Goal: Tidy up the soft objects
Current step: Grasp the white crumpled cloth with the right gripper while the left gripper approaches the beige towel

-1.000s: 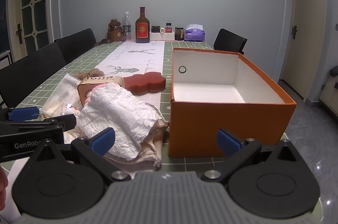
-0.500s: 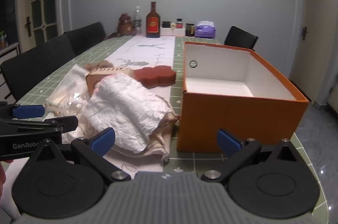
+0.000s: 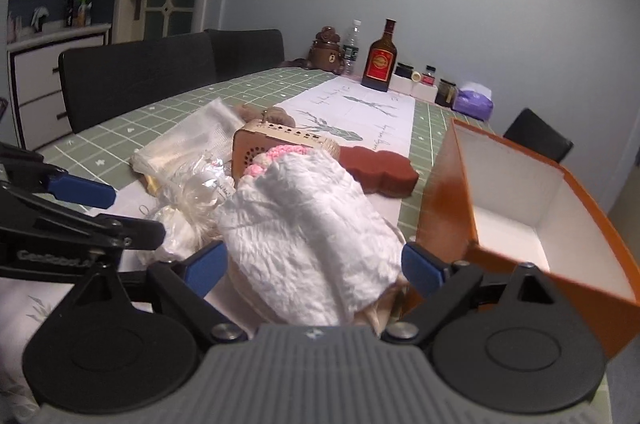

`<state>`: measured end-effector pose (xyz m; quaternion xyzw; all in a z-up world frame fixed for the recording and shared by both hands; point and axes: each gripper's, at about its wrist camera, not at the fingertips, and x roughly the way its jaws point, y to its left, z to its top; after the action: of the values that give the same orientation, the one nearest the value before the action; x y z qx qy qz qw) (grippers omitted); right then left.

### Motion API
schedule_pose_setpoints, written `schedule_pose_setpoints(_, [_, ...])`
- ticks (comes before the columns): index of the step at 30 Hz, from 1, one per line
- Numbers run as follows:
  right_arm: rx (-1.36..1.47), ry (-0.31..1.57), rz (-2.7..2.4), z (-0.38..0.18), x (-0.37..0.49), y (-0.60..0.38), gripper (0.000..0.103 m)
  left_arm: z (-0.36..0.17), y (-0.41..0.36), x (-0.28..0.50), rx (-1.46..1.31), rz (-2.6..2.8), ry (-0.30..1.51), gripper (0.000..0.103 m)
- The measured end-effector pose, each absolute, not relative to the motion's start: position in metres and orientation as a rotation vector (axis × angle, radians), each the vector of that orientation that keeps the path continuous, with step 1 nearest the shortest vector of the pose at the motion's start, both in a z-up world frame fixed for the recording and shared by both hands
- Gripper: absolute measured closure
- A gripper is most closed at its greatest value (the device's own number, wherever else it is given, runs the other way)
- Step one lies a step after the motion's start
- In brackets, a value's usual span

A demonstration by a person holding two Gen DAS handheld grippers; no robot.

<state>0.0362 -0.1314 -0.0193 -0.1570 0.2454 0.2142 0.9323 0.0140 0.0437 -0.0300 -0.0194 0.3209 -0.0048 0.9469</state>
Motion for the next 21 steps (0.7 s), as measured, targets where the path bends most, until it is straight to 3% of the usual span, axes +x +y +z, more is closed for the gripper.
schedule_pose_setpoints(13, [-0.46,0.537,0.56,-0.041,0.088,-0.109,0.005,-0.029,0.058,0.028,-0.162,-0.052,0.655,0.032])
schedule_pose_setpoints(15, [-0.433,0.569,0.566,-0.044,0.091,-0.109,0.01,-0.028,0.056,0.028,-0.158,-0.053,0.652,0.032])
schedule_pose_setpoints(16, [-0.418,0.591,0.57,-0.045,0.092,-0.109,0.02,-0.028,0.056,0.028,-0.158,-0.053,0.649,0.032])
schedule_pose_setpoints(18, [-0.393,0.611,0.567,-0.047,0.092,-0.111,0.029,-0.026,0.056,0.027,-0.159,-0.052,0.642,0.032])
schedule_pose_setpoints(21, [-0.386,0.603,0.557,-0.044,0.086,-0.117,0.053,-0.023,0.055,0.024,-0.156,-0.05,0.629,0.032])
